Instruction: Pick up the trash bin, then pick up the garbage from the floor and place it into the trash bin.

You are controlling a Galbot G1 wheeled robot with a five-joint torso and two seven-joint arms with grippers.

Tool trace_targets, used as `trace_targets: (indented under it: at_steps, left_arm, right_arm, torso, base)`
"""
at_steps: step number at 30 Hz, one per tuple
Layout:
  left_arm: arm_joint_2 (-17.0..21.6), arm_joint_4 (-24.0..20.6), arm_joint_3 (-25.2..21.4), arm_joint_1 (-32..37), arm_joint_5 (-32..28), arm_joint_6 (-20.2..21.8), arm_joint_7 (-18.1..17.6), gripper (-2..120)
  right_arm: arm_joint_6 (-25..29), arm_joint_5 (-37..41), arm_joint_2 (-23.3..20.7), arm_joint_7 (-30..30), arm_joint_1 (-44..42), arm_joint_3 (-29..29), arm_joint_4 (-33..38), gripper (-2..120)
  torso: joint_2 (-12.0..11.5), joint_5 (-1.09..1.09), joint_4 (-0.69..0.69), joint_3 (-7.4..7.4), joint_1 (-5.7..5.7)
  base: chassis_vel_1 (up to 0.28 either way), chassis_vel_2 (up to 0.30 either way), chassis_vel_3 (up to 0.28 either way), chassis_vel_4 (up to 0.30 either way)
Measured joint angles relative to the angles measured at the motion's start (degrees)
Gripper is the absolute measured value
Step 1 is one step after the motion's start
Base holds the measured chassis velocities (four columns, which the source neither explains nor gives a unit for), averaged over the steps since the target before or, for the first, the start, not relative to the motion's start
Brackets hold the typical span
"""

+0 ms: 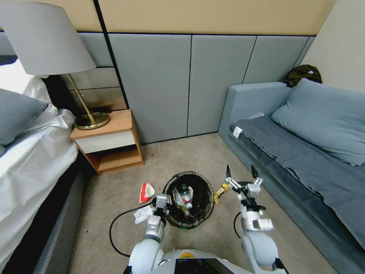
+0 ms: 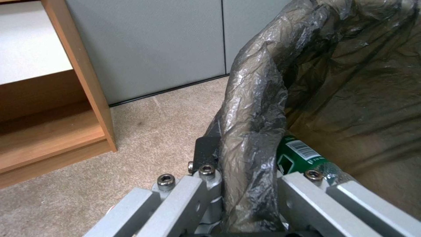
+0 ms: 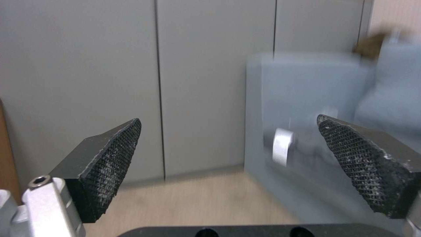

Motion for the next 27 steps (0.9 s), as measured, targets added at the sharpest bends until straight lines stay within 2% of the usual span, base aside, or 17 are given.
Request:
trace_targets:
  at_steps: [1,4,7,10,17,18,27]
  left_arm:
    - [0.03,-0.12,-0.08,0.04,-0.03,0.01,-0.03,1]
    - [0.00,-0.22,-0.15,0.10,-0.04,0.03,-0.03,1]
    - [-0.03,-0.25,-0.21,0.12,-0.04,0.05,-0.04,1]
    - [-0.09,-0.25,-0.30,0.35,-0.03,0.09,-0.07,1]
    - [-0.23,-0.26,-0.27,0.63,0.29,0.09,-0.08,1]
    - [-0.42,-0.15,0.00,0.67,0.67,0.09,-0.08,1]
    - [-0.54,-0.01,0.37,0.88,1.15,0.13,-0.08,1]
  right_arm:
    - [-4.05,2.07,-0.91,1.24,1.70,-0.55,-1.22,100]
    - [-8.34,4.61,-1.69,2.51,3.32,-1.31,-2.91,100]
    - [-9.66,5.46,-2.07,2.84,4.38,-1.85,-4.71,100]
    - [-12.26,6.28,-2.74,3.71,6.85,-3.59,-11.39,100]
    - [-15.94,7.08,-2.88,4.65,9.23,-5.35,-19.06,100]
    - [-17.48,8.09,-2.88,4.96,10.31,-6.10,-22.97,100]
    - [-23.42,14.29,-2.89,5.27,12.81,-7.13,-30.03,100]
  torso:
    - [0.00,0.00,0.01,0.00,0.00]
    - [0.00,0.00,0.00,0.00,0.00]
    - [0.00,0.00,0.00,0.00,0.00]
    - [0.00,0.00,0.00,0.00,0.00]
    - [0.00,0.01,0.00,0.00,0.00]
    - [0.00,0.00,0.00,0.00,0.01]
    - [0.00,0.00,0.00,0.00,0.00]
  base:
    - [0.000,0.000,0.000,0.000]
    - [0.000,0.000,0.000,0.000]
    - [0.000,0.000,0.000,0.000]
    - [0.000,0.000,0.000,0.000]
    - [0.000,0.000,0.000,0.000]
    - [0.000,0.000,0.000,0.000]
    - [0.000,0.000,0.000,0.000]
